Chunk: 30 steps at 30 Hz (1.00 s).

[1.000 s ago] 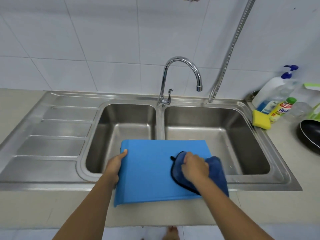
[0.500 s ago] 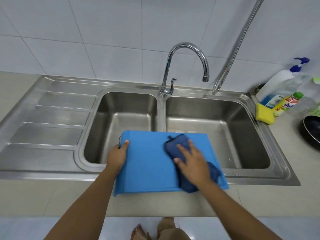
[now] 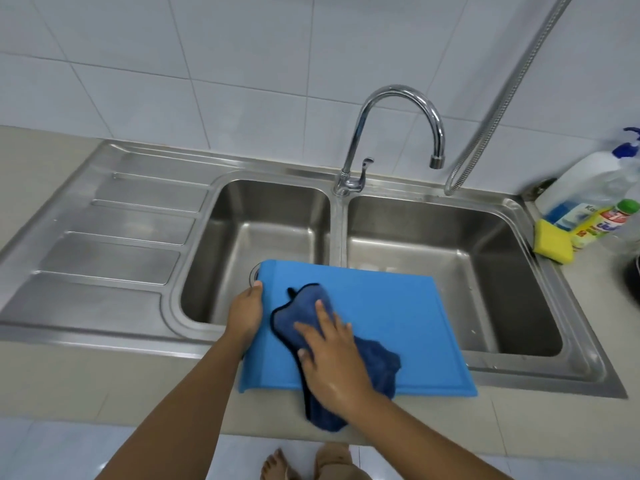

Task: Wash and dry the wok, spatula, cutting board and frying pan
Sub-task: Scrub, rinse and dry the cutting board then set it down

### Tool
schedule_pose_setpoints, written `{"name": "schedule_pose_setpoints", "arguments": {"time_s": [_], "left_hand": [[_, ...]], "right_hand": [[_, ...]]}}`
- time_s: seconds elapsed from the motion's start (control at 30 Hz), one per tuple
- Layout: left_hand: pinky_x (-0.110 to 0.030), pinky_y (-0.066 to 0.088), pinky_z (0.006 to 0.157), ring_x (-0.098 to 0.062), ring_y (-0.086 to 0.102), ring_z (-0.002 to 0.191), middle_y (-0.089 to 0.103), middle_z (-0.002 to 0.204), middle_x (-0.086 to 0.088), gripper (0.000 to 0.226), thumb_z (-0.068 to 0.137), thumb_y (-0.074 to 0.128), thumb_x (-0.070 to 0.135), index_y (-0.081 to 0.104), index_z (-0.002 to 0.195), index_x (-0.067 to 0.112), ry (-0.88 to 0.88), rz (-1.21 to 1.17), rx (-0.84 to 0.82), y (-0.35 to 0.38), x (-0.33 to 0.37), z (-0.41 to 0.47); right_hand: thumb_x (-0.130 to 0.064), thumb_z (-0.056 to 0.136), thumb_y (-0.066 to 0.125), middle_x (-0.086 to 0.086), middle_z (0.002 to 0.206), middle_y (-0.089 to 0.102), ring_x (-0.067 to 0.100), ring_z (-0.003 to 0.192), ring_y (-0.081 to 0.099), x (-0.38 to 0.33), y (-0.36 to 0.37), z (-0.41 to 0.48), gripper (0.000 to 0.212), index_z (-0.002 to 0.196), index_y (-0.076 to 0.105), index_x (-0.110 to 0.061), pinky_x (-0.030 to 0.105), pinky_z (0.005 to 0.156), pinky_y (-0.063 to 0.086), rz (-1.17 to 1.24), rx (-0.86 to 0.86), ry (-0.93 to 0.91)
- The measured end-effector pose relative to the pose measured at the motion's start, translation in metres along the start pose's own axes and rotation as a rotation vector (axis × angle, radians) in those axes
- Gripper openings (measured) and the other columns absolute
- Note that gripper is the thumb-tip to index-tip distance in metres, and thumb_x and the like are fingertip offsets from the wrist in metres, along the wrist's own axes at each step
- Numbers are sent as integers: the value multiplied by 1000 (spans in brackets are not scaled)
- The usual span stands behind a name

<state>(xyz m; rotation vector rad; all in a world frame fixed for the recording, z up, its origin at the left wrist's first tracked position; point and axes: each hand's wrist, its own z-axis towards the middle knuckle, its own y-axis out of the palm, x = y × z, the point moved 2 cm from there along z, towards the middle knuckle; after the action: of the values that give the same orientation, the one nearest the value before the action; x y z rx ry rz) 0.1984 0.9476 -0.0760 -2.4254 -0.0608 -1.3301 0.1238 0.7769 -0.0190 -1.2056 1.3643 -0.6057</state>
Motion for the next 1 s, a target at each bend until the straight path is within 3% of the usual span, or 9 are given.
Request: {"name": "schedule_pose_setpoints", "arguments": {"time_s": [0.13, 0.33, 0.53, 0.67, 0.73, 0.8, 0.87, 0.93, 1.0], "left_hand": [[-32, 41, 86, -33, 60, 103, 65, 113, -21, 45, 106, 32, 32, 66, 107, 2, 76, 56, 68, -1, 0, 1], [-40, 45, 87, -32, 60, 95, 65, 100, -15, 45, 105, 30, 36, 62, 96, 6, 84, 82, 71, -3, -2, 0], [-33, 41, 82, -24, 57, 92, 63, 100, -8, 42, 105, 35, 33, 65, 102, 4, 50, 54, 69, -3, 2, -2], [-45, 50, 93, -30, 64, 96, 70, 102, -14, 42, 100, 44, 37, 69, 99, 4, 1, -48, 45, -3, 1, -3], [-45, 50, 90, -31, 64, 93, 69, 97, -13, 46, 99, 42, 44, 69, 96, 7, 35, 24, 34, -3, 1, -4], [-40, 49, 83, -26, 63, 89, 68, 95, -8, 48, 98, 43, 52, 67, 96, 11, 62, 86, 27, -5, 1, -6], [-37, 48, 80, -22, 62, 89, 67, 97, -4, 46, 97, 44, 53, 67, 101, 13, 75, 103, 8, -5, 1, -6], [-38, 48, 80, -21, 62, 89, 66, 97, -2, 45, 96, 44, 54, 66, 102, 15, 79, 105, 1, -4, -1, -4], [-39, 48, 81, -22, 62, 89, 66, 97, -3, 46, 97, 44, 53, 66, 102, 14, 75, 99, -2, -2, 0, -4]], "right_hand": [[-34, 103, 32, 1, 163, -8, 30, 147, 7, -9, -1, 42, 46, 149, 29, -40, 50, 120, 3, -25, -21, 70], [-34, 103, 33, 6, 163, -5, 37, 145, 10, -10, -10, 136, 47, 149, 26, -40, 56, 117, 10, -56, -35, 248], [-34, 104, 31, 7, 163, -3, 37, 141, 18, -21, 3, 70, 46, 150, 26, -35, 51, 117, 16, -112, -25, 172], [-35, 103, 34, 3, 163, -2, 34, 135, 26, -22, 4, 21, 47, 150, 27, -35, 45, 113, 27, -85, -30, 14], [-39, 101, 40, -1, 163, 2, 28, 138, 27, 0, -3, 0, 55, 152, 19, -37, 38, 111, 31, -27, -4, -36], [-41, 96, 52, -3, 160, 16, 21, 139, 31, 38, -14, -20, 69, 153, 15, -33, 33, 109, 34, 92, 74, 71], [-40, 88, 66, 2, 149, 38, 24, 130, 43, 90, -29, -40, 74, 148, 27, -21, 35, 104, 38, 160, 208, 295], [-40, 81, 72, 16, 132, 53, 36, 115, 52, 140, -46, -53, 69, 135, 43, -8, 43, 95, 42, 39, 338, 522], [-40, 81, 73, 25, 119, 56, 44, 105, 53, 170, -60, -58, 62, 124, 50, -2, 47, 85, 45, -48, 395, 691]]}}
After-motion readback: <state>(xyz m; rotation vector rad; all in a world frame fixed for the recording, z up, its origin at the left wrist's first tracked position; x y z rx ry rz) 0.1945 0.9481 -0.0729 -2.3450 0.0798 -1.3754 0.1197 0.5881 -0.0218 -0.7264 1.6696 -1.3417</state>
